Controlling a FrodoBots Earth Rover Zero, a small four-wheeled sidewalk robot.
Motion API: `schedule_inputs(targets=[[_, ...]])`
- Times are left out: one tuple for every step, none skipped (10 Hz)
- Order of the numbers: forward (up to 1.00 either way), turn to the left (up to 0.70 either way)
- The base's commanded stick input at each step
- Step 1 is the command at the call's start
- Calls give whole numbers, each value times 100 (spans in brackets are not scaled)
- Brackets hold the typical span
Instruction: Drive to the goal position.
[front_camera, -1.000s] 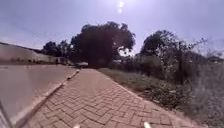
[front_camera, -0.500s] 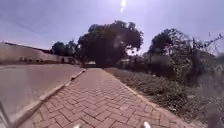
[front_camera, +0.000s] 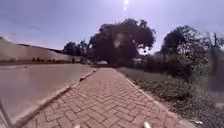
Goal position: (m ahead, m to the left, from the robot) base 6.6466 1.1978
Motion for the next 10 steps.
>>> schedule_inputs(targets=[[70, 0], [70, 0], [70, 0], [70, 0], [70, 0], [70, 0], [70, 0], [70, 0], [70, 0], [70, 0]])
